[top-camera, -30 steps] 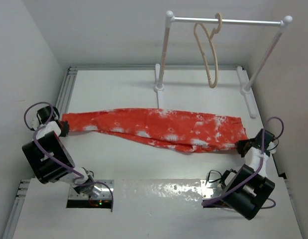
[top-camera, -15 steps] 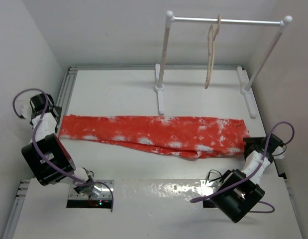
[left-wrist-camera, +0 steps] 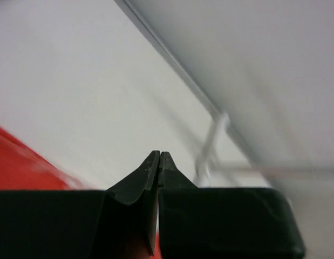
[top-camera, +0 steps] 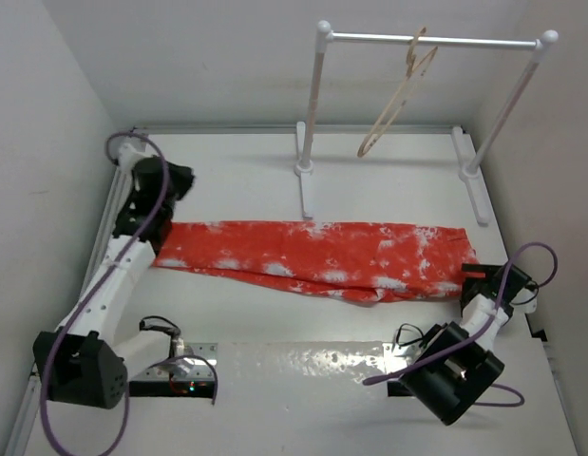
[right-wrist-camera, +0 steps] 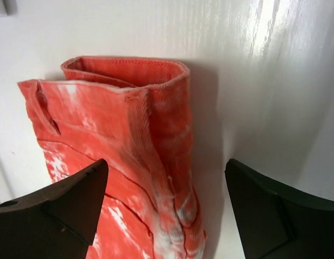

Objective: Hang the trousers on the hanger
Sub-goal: Fold the trousers at the center of the board.

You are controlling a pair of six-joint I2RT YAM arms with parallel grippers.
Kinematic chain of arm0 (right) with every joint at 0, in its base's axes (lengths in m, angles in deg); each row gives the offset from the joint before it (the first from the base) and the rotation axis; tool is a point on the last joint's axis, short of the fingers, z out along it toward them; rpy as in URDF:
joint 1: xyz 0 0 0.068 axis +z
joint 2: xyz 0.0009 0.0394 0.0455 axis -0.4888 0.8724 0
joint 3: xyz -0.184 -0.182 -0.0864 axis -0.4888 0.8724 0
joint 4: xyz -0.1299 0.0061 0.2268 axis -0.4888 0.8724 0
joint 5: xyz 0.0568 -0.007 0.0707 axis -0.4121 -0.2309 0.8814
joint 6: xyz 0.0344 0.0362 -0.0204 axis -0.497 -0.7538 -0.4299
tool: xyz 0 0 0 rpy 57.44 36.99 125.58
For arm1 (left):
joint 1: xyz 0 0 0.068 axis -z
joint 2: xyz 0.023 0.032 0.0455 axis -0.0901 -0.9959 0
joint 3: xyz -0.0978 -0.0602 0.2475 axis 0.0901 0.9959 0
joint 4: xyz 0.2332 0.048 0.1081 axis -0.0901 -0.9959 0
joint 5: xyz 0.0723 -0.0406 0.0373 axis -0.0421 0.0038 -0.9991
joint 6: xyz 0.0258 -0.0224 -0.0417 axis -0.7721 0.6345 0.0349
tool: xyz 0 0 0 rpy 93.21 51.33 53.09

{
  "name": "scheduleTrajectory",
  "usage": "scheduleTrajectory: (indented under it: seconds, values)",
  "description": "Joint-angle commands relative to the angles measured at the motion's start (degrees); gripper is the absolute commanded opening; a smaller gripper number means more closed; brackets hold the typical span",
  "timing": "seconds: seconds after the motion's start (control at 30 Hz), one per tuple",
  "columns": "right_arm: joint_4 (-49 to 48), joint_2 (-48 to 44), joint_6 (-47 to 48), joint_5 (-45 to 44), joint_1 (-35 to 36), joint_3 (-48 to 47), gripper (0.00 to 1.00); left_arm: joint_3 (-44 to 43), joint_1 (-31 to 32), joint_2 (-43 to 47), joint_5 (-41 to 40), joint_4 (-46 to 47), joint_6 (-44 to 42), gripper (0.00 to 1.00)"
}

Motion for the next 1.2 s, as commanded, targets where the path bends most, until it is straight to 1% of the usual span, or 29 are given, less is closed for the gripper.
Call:
scheduleTrajectory:
  seconds: [0.0, 0.03, 0.07, 0.1, 0.13, 0.17, 0.2, 0.23, 0.27, 0.33, 0.37, 0.43, 0.57, 0.7, 0.8, 0.87, 0.9, 1.0, 1.07, 1.1, 1.17]
  values:
    - [-6.5, 3.2, -3.0, 1.1, -0.2, 3.1, 0.80, 9.5, 15.4, 1.0, 3.9, 9.6, 3.0, 0.00]
    - [-6.9, 4.3, -3.0, 1.1, -0.2, 3.1, 0.69, 11.1, 18.7, 0.5, 4.0, 11.2, 3.0, 0.00]
    - [-6.8, 4.9, -1.6, 2.7, -0.2, 2.3, 0.52, 12.2, 21.7, -0.1, 3.1, 11.3, 2.9, 0.00]
    - [-8.7, 4.0, -0.6, 3.9, -0.2, 2.1, 0.32, 14.3, 27.3, -1.5, 1.0, 13.3, 3.1, 0.00]
    - [-10.2, 2.5, -0.6, 5.6, 0.0, 2.6, 0.16, 15.6, 29.7, -2.0, 0.5, 14.2, 3.0, 0.00]
    - [-11.8, 0.5, -1.0, 8.9, 0.6, 3.7, 0.09, 16.9, 31.5, -2.4, -0.2, 15.0, 2.7, 0.00]
    - [-12.5, -1.8, -0.8, 10.0, 1.3, 3.3, 0.09, 18.3, 34.5, -2.7, -1.1, 16.6, 2.6, 0.00]
    - [-10.4, -6.2, -0.6, 10.7, 3.7, 2.2, 0.08, 20.7, 35.7, -3.1, -1.7, 17.5, 2.2, 0.00]
    - [-8.8, -8.3, 0.4, 11.1, 5.3, -1.1, 0.05, 21.8, 36.7, -3.4, -1.8, 18.1, 1.9, 0.00]
    - [-5.5, -12.1, 1.3, 11.5, 8.5, -4.8, 0.03, 24.9, 40.0, -4.3, -2.4, 20.0, 1.1, 0.00]
    - [-4.6, -14.3, 2.1, 12.3, 11.2, -8.8, 0.03, 25.7, 41.1, -4.9, -2.6, 20.6, 0.8, 0.00]
    - [-0.8, -15.5, 2.8, 15.0, 13.6, -12.9, 0.01, 27.4, 44.7, -6.9, -4.0, 21.5, 0.3, 0.00]
    - [0.4, -18.0, 2.1, 21.3, 14.0, -19.9, 0.00, 28.6, 50.0, -10.2, -5.5, 23.6, -0.9, 0.00]
    - [1.2, -18.0, 2.0, 28.6, 14.0, -26.5, 0.00, 27.7, 52.8, -16.2, -6.0, 27.3, -1.3, 0.00]
    - [1.4, -17.0, 1.0, 32.3, 14.0, -34.2, 0.00, 27.0, 54.0, -20.9, -3.2, 31.0, -1.0, 0.00]
    - [0.7, -16.0, 0.4, 34.7, 14.0, -36.3, 0.00, 25.7, 56.4, -24.1, -2.1, 33.8, -0.6, 0.00]
    - [0.0, -15.5, -0.5, 36.1, 14.3, -37.3, 0.00, 24.9, 58.5, -25.3, -2.3, 34.2, -0.6, 0.00]
    - [-2.0, -15.1, -2.3, 37.4, 14.8, -38.5, 0.00, 21.2, 62.2, -29.7, -2.0, 35.0, -0.7, 0.00]
    - [-4.8, -14.4, -3.9, 38.8, 15.5, -38.9, 0.00, 18.8, 63.7, -33.5, -1.0, 36.0, -0.6, 0.00]
    - [-4.6, -13.3, -3.8, 39.2, 15.9, -40.8, 0.00, 18.0, 65.0, -34.6, -0.8, 35.9, -0.2, 0.00]
    - [-3.3, -12.2, -3.0, 39.5, 17.5, -42.5, 0.00, 16.8, 65.5, -36.8, 0.3, 35.9, 0.1, 0.00]
